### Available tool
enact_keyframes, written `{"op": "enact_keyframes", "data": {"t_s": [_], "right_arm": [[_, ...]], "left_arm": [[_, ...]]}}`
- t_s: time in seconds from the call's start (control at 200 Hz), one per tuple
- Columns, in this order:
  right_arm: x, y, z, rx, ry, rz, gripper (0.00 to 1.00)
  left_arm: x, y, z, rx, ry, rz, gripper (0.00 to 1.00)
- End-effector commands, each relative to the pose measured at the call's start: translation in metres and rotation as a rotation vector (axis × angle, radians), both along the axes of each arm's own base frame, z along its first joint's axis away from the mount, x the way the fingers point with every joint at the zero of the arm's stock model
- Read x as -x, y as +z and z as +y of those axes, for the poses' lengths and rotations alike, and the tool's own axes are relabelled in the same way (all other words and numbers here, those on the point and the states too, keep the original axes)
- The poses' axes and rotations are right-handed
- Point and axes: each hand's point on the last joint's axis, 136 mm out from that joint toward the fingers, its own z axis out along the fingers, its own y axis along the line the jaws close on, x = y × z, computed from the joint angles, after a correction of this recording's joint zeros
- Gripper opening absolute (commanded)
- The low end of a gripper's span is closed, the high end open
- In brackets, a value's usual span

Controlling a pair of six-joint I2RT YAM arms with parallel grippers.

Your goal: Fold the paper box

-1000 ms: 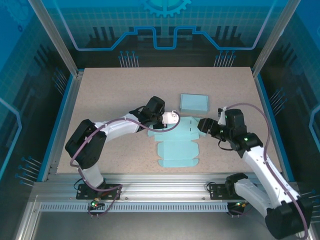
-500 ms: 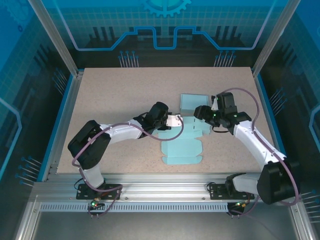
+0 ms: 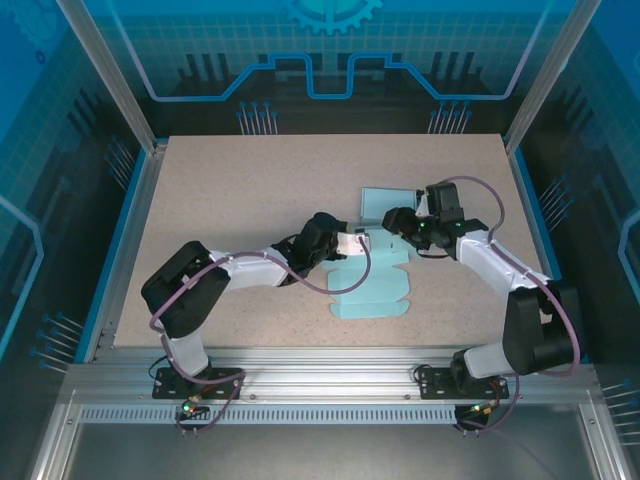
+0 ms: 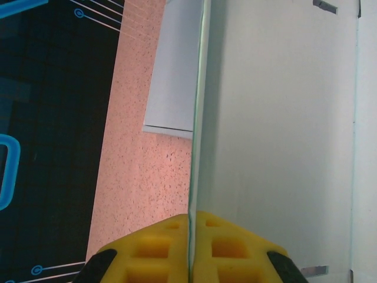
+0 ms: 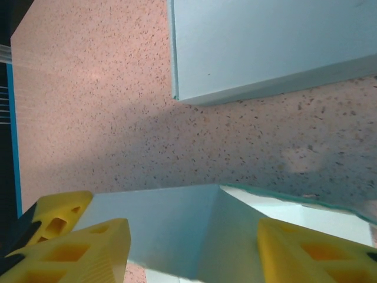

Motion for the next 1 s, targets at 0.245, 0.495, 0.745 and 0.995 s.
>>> {"op": "enact_keyframes", "data": {"t_s": [0.245,0.495,0.745,0.995], "right_arm": [[-0.008,-0.002,0.012,-0.113,0.019,-0.01,0.41],[0.0,0.003,0.008,-0.169,0.011,-0.052,0.31],[-0.001,-0.003,0.013,-0.204,0.025,-0.026,0.27],[0.035,0.006,-0.014,-0.043,-0.001,-0.04,0.42]], "left_arm": [[0.0,-0.002,-0.013,0.026,-0.005,-0.057,0.05],[0.002,-0.003,-0.02,0.066,-0.014,-0.102,0.06],[0.002,-0.007,-0.024,0.04,-0.008,-0.117,0.07],[-0.001,-0.007,-0.018,0.017,0.009,-0.147,0.07]]}}
